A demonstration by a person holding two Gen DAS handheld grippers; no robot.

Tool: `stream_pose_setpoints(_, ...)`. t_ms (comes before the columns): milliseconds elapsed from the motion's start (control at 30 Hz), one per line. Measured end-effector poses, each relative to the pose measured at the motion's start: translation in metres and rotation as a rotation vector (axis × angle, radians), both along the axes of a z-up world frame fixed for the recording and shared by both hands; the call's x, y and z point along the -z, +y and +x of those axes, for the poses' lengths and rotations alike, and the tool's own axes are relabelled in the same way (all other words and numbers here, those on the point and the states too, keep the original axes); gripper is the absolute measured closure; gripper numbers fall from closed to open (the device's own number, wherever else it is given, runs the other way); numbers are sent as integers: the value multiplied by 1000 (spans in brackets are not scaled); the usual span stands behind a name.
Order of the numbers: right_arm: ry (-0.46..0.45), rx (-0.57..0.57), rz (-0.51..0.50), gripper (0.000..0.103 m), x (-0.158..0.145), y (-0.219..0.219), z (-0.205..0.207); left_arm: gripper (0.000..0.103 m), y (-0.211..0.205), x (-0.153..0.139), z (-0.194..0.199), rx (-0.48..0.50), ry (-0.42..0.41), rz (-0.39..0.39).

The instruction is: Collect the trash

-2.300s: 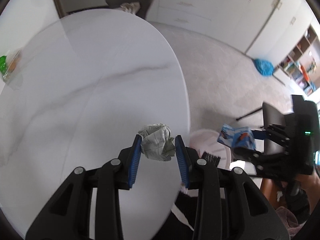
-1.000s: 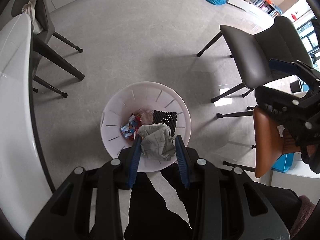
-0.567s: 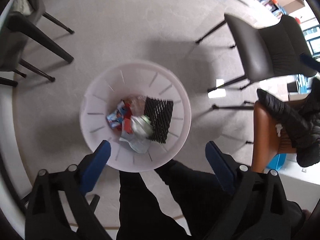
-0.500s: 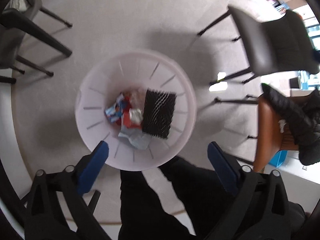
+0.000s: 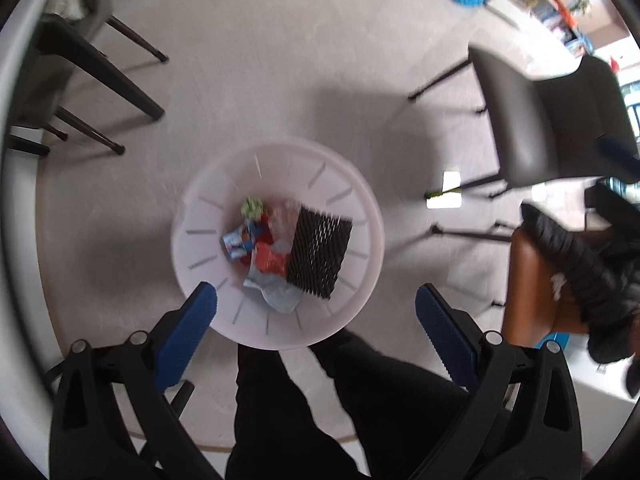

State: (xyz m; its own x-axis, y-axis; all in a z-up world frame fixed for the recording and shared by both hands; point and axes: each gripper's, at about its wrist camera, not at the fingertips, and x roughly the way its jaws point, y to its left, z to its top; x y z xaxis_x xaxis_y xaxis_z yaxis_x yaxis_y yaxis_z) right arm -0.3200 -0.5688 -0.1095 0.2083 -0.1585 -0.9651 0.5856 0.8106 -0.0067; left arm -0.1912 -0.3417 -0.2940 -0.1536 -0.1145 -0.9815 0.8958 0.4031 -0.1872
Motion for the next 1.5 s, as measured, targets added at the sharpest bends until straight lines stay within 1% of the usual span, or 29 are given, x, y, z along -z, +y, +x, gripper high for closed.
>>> stream_pose_setpoints(100, -10, 9, -4, 2, -3, -6, 4, 8, 8, -56, 8, -36, -66, -76)
stream_pose_setpoints(200, -29, 3, 43, 3, -5, -8, 13, 8, 19, -101, 17, -70, -136, -126)
stream_pose_setpoints(233, -32, -7, 53, 3, -6, -5, 18, 8, 26, -120, 21, -88, -176, -137)
stream_pose_setpoints(367, -59, -122, 51, 3, -22, 14, 46, 8, 50, -174, 29, -134, -287, -187)
stream_pose_setpoints(467, -74, -203, 41, 3, -34, 33, 66, 8, 69, -199, 32, -154, -338, -207)
stream_pose_setpoints(567, -83, -263, 31, 3, -42, 57, 80, 8, 86, -210, 33, -161, -345, -207)
stream_pose_setpoints(700, -80, -299, 17, 3, -43, 88, 94, 8, 104, -212, 34, -151, -364, -190)
stream_pose_setpoints(900, -60, -274, 27, 3, -41, 127, 103, 8, 136, -217, 44, -145, -375, -194)
stream_pose_setpoints(1167, -50, -261, -27, 2, -50, 169, 118, 8, 179, -220, 68, -162, -363, -222)
stream_pose_setpoints(1300, -51, -246, -47, 2, -54, 189, 125, 8, 204, -221, 81, -189, -341, -244)
stream_pose_setpoints(1500, -47, -240, -66, 2, -60, 222, 140, 8, 235, -224, 98, -226, -345, -267)
